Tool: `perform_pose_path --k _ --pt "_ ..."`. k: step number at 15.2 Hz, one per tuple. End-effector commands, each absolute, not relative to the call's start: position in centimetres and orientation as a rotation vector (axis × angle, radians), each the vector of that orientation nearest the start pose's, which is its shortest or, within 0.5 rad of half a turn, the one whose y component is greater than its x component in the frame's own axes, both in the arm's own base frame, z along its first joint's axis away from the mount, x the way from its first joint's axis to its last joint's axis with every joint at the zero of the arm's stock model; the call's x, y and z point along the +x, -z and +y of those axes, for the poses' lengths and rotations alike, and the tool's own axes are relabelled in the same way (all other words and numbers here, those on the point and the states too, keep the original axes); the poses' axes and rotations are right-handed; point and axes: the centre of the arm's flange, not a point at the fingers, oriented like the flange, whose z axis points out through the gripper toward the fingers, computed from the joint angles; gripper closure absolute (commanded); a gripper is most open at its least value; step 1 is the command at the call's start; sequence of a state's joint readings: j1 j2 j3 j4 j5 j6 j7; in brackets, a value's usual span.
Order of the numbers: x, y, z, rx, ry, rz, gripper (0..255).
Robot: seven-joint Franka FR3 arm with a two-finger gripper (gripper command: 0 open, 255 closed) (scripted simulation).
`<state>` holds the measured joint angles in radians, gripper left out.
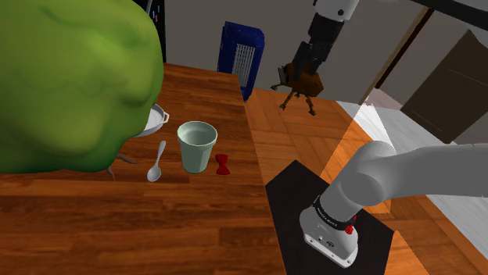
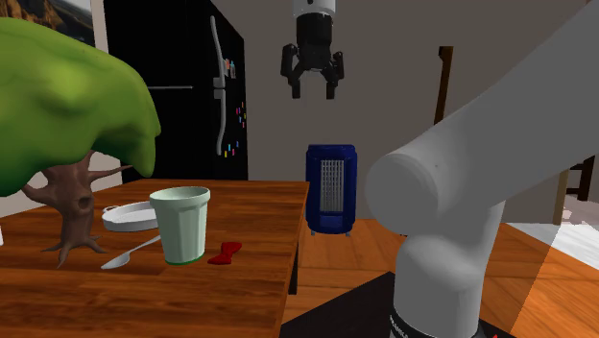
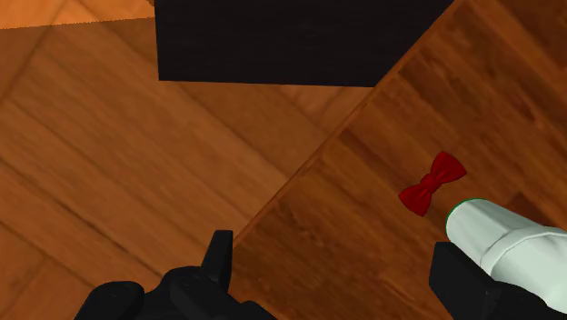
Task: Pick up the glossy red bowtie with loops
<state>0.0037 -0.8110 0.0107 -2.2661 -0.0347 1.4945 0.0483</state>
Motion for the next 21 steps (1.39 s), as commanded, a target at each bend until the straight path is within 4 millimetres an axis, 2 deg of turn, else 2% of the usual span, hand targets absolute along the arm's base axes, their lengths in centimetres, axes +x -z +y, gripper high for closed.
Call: perform_pose_path --k 1,21 --pt "29.2 -63.3 0.2 -3.181 0.065 0.064 0" --pt "37.1 -41.0 11.5 -3.15 0.021 0.145 0"
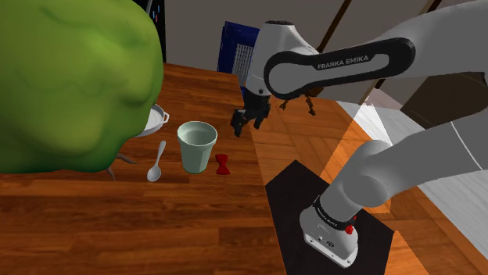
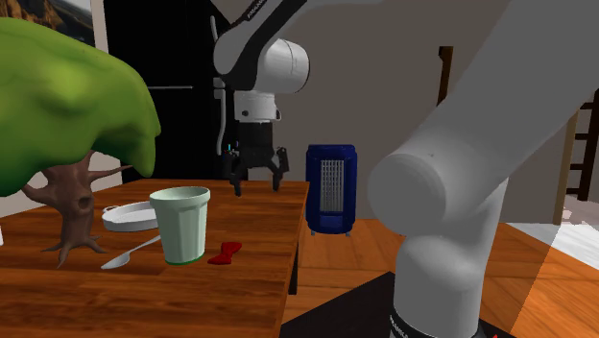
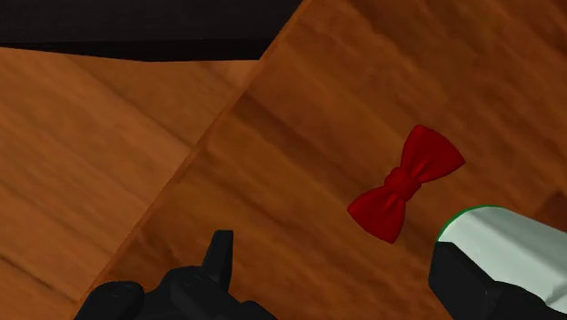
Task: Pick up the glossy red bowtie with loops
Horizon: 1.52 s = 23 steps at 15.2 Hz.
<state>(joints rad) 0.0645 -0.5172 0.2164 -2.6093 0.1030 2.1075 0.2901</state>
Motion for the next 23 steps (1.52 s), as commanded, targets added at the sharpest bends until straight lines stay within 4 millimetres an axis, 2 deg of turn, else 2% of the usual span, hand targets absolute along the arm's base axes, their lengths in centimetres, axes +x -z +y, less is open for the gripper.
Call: perform_pose_path --k 1,8,15,18,19,23 --pt "37.5 -39.9 12.1 -3.149 0.019 0.149 0" --pt "40.3 -32.1 16.1 -3.137 0.004 0.176 0" --pt "40.3 -28.4 16.1 -3.137 0.004 0.176 0" --pt "40.3 -28.1 16.1 -3.137 0.004 0.176 0" --pt "40.2 -28.1 16.1 -3.137 0.004 0.176 255" --pt "40.2 -28.1 16.1 -3.137 0.004 0.176 255"
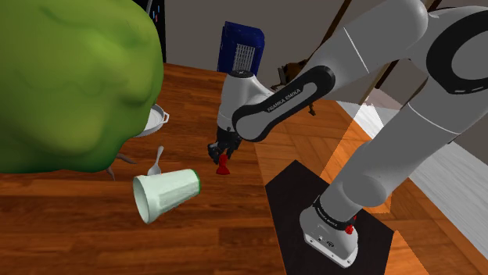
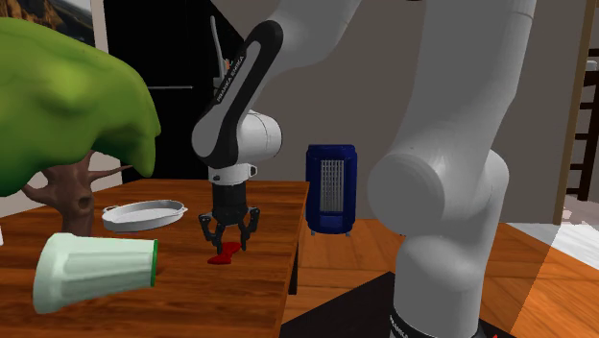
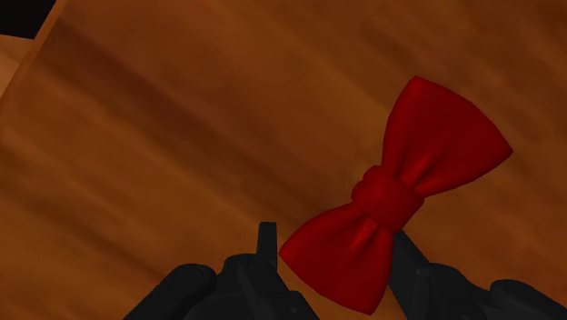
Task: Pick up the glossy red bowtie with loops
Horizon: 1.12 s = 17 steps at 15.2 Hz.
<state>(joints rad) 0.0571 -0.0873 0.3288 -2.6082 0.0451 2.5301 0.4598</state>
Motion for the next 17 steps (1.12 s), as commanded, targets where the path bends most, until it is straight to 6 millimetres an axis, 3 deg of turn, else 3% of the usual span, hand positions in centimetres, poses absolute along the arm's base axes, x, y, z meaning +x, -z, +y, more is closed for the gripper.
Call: perform_pose_path --k 1,5,17 --pt "40.3 -28.1 16.1 -3.137 0.004 0.176 255" --pt "40.3 -28.1 16.1 -3.137 0.004 0.176 255" --pt "40.3 -34.5 16.1 -3.137 0.004 0.176 255"
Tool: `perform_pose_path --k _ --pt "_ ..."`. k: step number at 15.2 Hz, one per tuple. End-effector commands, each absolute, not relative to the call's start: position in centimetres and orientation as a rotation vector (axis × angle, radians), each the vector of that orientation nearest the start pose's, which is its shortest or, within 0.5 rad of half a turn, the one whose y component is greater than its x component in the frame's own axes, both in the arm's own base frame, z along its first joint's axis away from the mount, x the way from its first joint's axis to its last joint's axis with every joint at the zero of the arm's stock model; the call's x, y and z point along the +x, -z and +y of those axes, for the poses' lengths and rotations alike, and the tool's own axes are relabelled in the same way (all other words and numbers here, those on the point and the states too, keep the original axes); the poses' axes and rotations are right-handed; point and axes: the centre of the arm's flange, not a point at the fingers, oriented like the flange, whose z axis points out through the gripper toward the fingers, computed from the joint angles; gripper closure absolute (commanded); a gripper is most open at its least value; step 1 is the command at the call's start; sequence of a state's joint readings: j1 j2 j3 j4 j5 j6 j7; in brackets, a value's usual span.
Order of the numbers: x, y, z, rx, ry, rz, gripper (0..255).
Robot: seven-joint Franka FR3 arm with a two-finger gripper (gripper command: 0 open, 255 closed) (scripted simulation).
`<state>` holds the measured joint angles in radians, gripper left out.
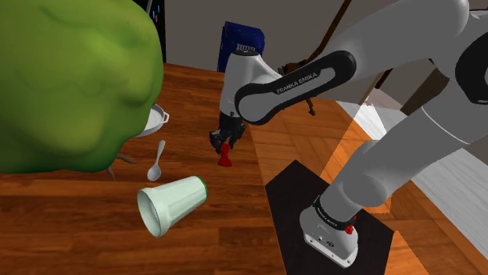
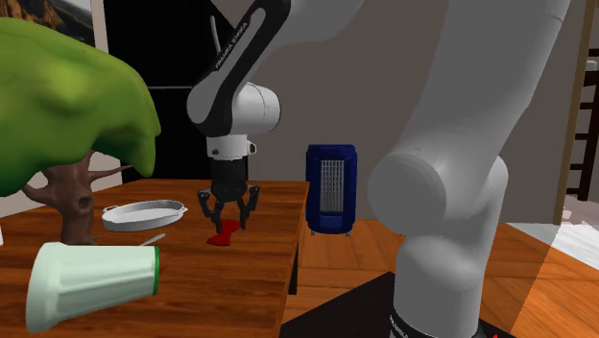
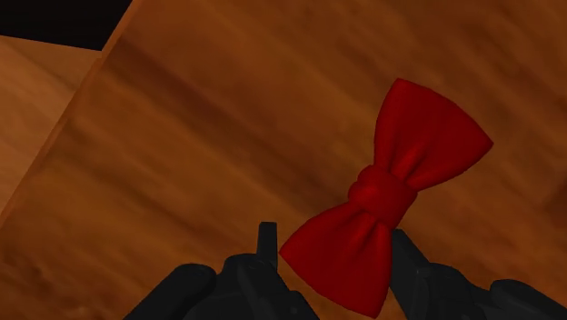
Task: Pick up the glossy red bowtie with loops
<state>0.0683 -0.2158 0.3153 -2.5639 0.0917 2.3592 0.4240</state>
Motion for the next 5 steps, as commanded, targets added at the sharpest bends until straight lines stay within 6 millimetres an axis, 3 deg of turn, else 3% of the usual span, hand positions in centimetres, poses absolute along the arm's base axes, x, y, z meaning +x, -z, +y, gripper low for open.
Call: perform_pose_path --k 1,5 --pt "40.3 -35.0 16.1 -3.137 0.004 0.176 255" --pt "40.3 -36.1 16.1 -3.137 0.004 0.176 255"
